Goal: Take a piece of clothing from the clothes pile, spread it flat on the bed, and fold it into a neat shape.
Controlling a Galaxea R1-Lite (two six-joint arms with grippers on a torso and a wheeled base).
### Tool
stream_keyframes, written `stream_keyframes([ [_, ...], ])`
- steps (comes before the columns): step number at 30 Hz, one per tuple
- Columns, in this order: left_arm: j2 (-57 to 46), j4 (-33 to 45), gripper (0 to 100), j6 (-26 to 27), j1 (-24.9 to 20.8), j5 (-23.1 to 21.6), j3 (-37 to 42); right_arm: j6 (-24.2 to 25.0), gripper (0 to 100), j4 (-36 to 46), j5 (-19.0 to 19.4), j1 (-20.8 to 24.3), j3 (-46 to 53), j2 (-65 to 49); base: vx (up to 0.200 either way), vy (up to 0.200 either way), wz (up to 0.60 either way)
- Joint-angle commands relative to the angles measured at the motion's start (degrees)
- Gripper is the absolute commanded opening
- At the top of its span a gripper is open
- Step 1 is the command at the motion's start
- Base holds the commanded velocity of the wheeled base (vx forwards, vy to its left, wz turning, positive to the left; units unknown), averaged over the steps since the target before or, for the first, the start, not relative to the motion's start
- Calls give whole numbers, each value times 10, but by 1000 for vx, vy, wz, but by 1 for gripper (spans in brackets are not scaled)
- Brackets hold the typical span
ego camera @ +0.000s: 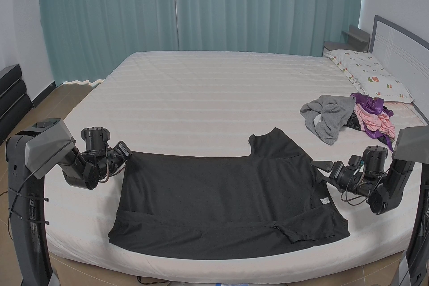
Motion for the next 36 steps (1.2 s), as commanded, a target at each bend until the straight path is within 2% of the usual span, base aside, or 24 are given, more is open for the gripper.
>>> stream_keyframes([
  [1,-19,-5,0,-3,0,-1,20,-6,100,130,-8,21,-155,9,0,0,0],
  [4,-19,-6,0,-3,0,-1,20,-14,100,216,-10,20,-238,17,0,0,0],
  [5,-19,-6,0,-3,0,-1,20,-14,100,220,-10,20,-241,18,0,0,0],
  [6,-19,-7,0,-3,-1,-2,20,-21,100,265,-11,20,-286,31,0,0,0],
  [12,-17,-5,0,-5,-2,-1,23,-45,100,365,-57,21,-410,87,0,0,0],
  [16,-19,-5,0,-7,-2,-2,24,-61,100,427,-57,22,-465,111,0,0,0],
  [17,-18,-5,0,-7,-2,-2,24,-79,100,441,-57,22,-485,124,0,0,0],
  [21,-17,-4,0,-7,-2,-2,24,-122,100,448,-55,22,-519,155,0,0,0],
  [35,-16,-3,0,-7,0,-7,23,-122,100,463,-50,37,-595,195,0,0,0],
  [36,-16,-3,0,-7,0,-7,23,-122,0,463,-50,37,-595,195,0,0,0],
])
